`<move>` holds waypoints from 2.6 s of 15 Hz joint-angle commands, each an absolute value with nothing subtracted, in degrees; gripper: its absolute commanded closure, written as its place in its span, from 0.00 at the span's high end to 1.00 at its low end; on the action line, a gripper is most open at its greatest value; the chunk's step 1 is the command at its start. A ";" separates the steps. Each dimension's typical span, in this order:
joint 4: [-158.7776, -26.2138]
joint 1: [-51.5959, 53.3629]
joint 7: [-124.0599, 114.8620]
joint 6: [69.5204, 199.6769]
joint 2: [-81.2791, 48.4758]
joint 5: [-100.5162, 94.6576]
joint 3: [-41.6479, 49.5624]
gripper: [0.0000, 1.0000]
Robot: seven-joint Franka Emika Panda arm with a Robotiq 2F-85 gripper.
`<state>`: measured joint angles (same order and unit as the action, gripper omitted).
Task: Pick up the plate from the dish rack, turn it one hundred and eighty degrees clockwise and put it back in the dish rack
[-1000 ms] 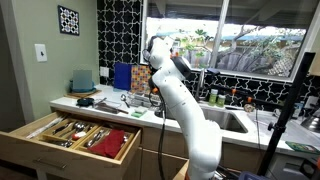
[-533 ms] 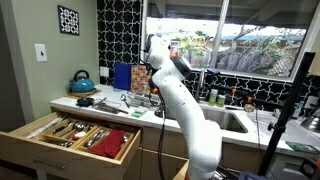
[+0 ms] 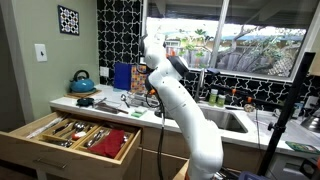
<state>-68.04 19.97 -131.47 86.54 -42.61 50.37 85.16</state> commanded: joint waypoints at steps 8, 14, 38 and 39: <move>-77.65 29.40 -116.09 91.84 -42.93 43.81 89.14 1.00; -86.49 37.54 -98.91 97.08 -42.52 39.58 91.23 1.00; -115.45 53.83 -103.87 142.81 -25.90 30.19 84.49 1.00; -115.48 53.65 -103.86 143.35 -25.83 30.96 84.25 1.00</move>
